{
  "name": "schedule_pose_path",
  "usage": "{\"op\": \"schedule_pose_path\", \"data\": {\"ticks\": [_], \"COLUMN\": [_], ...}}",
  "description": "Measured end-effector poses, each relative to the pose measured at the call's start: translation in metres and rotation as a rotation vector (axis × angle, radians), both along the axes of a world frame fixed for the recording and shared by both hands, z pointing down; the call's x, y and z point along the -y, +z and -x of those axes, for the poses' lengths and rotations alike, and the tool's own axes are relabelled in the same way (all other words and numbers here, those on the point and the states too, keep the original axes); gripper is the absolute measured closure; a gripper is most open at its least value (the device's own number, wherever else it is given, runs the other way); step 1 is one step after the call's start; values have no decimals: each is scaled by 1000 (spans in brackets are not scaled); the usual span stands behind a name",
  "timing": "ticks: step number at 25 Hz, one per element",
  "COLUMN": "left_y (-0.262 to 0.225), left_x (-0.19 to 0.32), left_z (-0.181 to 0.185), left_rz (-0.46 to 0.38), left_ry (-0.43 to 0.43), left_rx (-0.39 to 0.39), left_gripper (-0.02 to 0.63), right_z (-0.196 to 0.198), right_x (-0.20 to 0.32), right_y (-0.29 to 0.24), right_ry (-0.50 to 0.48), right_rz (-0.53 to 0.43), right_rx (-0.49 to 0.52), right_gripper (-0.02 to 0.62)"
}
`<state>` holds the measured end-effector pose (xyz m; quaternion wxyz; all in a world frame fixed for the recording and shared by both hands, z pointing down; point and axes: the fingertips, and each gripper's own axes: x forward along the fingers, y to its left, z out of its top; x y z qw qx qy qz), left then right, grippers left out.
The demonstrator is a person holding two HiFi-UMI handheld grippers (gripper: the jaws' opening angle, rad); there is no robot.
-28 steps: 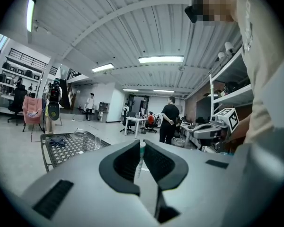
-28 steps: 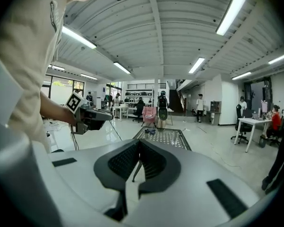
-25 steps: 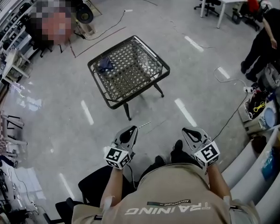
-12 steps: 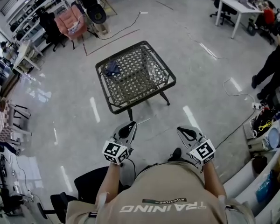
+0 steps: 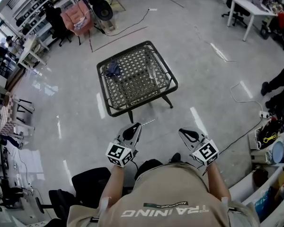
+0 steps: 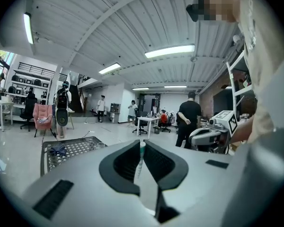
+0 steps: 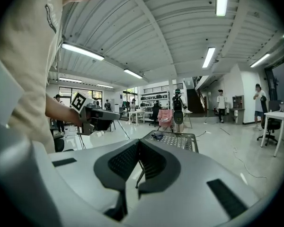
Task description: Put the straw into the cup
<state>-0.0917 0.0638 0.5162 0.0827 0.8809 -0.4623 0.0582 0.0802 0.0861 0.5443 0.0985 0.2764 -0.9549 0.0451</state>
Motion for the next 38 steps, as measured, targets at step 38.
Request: {"op": "schedule_pose_path", "data": {"ticks": [38], "left_y": [6], "left_x": [212], "left_z": [19], "left_rz": [14], "left_ry": [167], "left_rx": [10], "left_gripper": [571], "right_z": [55], "right_x": [208], "right_y": [-8], "right_ry": [32], "right_rz": [-4], "right_rx": [-56], "right_gripper": [578]}}
